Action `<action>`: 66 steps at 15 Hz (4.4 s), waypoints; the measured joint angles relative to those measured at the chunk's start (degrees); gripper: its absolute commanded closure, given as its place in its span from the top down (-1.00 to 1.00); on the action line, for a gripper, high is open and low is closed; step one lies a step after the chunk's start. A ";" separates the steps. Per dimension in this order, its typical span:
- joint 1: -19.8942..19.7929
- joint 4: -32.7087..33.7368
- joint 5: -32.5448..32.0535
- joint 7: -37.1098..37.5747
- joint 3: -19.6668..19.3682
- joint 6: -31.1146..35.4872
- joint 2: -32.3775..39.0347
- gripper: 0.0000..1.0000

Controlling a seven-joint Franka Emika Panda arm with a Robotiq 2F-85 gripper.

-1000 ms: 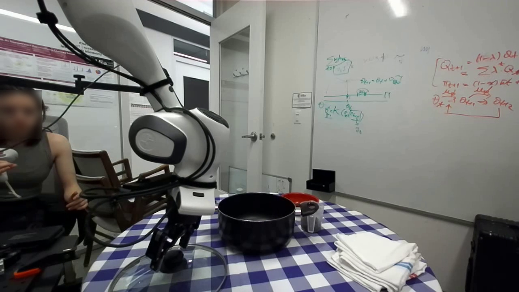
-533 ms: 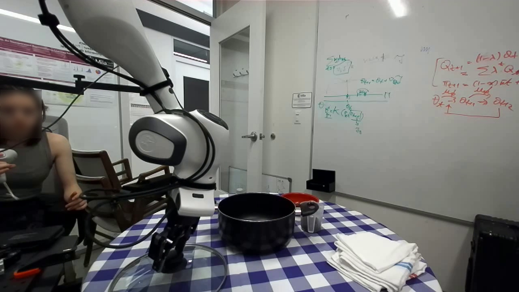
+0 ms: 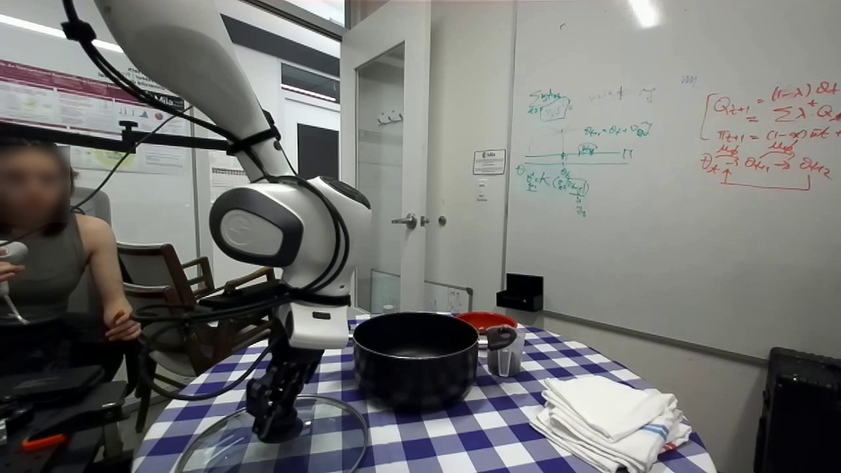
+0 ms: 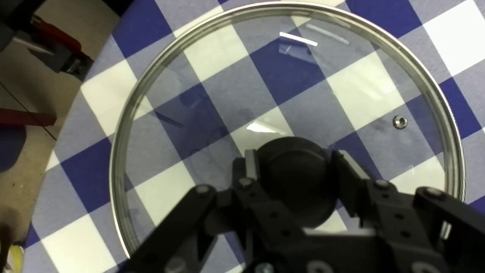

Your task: Put the lid on the pot

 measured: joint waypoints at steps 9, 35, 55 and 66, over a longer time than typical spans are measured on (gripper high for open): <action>-0.42 -0.58 -5.44 0.01 -2.84 -0.55 -2.46 -0.50; 5.85 38.93 -25.67 -17.62 6.33 -30.38 2.85 -0.50; 8.09 65.45 -29.13 -28.34 6.68 -37.12 25.04 -0.50; 8.24 65.40 -29.11 -28.28 6.89 -39.78 25.69 -0.50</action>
